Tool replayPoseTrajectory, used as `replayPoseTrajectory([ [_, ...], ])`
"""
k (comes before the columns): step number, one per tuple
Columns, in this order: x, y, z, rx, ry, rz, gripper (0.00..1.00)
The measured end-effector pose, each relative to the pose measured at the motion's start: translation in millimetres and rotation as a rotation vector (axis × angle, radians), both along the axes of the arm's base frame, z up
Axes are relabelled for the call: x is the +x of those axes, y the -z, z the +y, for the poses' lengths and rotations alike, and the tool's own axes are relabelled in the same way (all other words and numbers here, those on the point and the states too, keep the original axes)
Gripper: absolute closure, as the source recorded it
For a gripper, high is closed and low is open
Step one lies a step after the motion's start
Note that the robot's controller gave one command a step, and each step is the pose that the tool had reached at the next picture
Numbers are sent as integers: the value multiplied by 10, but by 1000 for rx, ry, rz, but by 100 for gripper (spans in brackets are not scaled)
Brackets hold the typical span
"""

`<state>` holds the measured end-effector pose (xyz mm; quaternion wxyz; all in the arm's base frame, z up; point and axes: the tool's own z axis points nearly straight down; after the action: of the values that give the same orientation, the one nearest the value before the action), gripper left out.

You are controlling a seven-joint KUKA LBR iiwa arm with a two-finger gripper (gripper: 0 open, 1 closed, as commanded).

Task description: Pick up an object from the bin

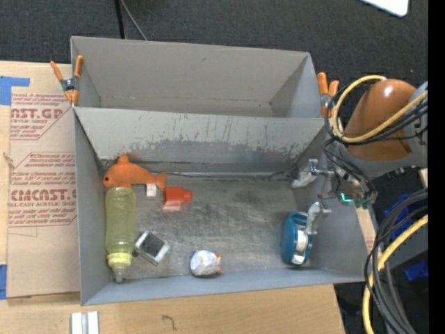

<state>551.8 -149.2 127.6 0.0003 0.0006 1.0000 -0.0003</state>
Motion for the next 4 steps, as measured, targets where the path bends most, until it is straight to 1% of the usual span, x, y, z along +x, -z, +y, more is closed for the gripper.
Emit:
replayPoseTrajectory([
  [1, 5, -23, 8, 0, -2, -2, 0],
  [2, -96, 124, -5, -7, -142, -40, 0],
  [3, -163, 218, -33, -19, -422, -42, 0],
  [4, -246, 281, 32, -3, -484, -17, 0],
])
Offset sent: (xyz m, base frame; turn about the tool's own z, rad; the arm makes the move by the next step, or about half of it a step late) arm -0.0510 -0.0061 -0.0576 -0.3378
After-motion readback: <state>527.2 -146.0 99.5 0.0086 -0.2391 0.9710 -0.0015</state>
